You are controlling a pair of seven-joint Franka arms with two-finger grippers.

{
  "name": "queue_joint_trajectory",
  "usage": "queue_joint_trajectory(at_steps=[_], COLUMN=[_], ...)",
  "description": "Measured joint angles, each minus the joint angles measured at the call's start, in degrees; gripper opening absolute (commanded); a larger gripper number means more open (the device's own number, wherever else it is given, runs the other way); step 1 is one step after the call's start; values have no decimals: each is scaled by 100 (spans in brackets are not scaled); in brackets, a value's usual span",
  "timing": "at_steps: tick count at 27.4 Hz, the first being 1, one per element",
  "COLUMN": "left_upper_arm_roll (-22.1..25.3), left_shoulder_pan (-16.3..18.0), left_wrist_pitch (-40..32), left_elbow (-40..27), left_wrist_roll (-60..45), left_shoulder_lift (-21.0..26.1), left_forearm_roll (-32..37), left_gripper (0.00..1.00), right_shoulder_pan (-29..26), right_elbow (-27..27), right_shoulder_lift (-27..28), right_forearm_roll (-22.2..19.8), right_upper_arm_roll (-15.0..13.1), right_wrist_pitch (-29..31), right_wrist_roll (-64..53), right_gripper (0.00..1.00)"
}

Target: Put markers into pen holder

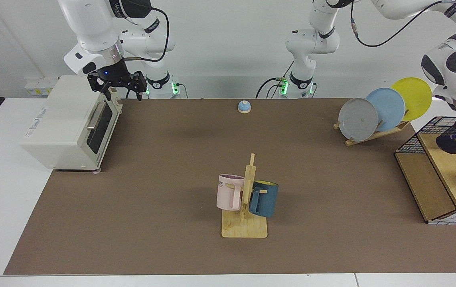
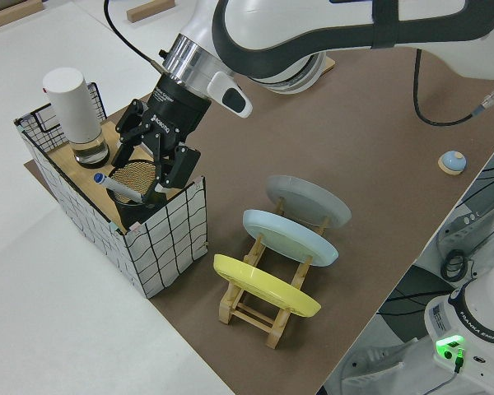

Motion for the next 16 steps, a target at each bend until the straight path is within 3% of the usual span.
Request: queue_joint_trajectory(at_steps=[10, 16], left_upper_arm_roll=[-79, -373], left_shoulder_pan=[-8, -13], left_wrist_pitch=[-69, -442], left_elbow=[377, 601], left_wrist_roll=[0, -28], left_shoulder_lift=[-220, -549], left_forearm_roll=[-335, -879], left_gripper=[100, 100], right_shoulder_pan=[0, 0], right_elbow=[0, 0], right_shoulder_lift=[0, 0], right_forearm_roll=[0, 0], right_upper_arm_roll=[0, 0], right_wrist_pitch=[0, 0], right_wrist_roll=[0, 0], right_gripper=[100, 100])
